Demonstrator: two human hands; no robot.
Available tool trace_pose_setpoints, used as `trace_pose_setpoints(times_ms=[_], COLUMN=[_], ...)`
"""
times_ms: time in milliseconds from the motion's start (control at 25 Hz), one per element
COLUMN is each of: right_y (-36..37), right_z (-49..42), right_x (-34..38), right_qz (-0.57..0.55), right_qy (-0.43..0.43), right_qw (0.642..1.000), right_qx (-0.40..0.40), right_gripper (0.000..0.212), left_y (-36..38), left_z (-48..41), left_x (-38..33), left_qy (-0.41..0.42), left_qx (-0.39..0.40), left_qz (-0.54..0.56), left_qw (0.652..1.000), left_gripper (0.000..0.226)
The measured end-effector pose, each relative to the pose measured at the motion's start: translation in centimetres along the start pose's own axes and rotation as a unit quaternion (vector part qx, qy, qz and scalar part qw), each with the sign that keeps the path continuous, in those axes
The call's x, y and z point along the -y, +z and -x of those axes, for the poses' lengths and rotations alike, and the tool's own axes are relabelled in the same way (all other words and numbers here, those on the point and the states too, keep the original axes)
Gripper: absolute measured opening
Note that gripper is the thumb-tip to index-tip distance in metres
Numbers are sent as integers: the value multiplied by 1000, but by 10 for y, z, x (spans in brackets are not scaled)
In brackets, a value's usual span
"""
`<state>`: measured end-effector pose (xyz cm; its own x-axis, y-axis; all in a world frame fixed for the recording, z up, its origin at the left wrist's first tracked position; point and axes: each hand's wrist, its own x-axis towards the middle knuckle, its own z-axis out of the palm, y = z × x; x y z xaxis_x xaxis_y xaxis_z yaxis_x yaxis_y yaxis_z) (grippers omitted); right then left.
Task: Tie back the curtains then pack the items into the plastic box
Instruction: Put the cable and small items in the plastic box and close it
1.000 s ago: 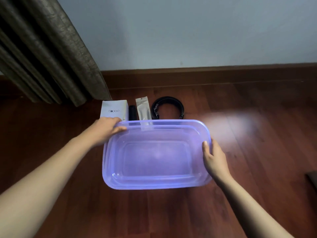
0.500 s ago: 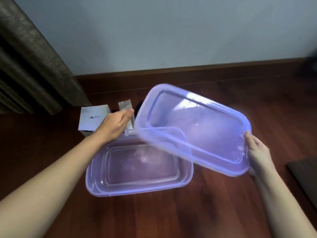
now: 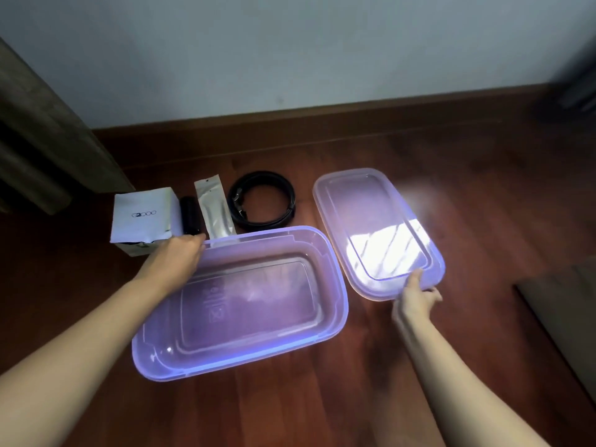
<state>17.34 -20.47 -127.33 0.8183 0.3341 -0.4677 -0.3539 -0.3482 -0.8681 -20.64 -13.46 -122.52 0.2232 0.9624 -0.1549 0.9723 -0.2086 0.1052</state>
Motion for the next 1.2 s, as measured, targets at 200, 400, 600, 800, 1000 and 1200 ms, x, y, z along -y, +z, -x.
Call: trace_pose_setpoints(times_ms=[200,400,600,800,1000,1200], right_y=[7,8,42,70,72,73], right_z=[3,7,44,60,65,66], right_x=[-5,0,10,6,2,0], right_qz=[235,330,309,481,490,499], right_qy=[2,-58,-309,-285,-286,-302], right_qw=[971,938,861,732,744,737], right_qx=[-46,-88,261,388,353,342], right_gripper=[73,78,70,53,25,17], left_y=[0,-2,-20,-36,-16,12], left_z=[1,2,2,-54,-122,-152], left_x=[0,-3,-18,-43,-53,-59], left_qy=[7,-13,-40,-28,-181,-282], left_qx=[-14,1,-54,-93,-16,39], left_qz=[-5,-4,64,181,153,132], left_qw=[1000,1000,996,979,971,950], left_gripper=[30,32,45,38,45,45])
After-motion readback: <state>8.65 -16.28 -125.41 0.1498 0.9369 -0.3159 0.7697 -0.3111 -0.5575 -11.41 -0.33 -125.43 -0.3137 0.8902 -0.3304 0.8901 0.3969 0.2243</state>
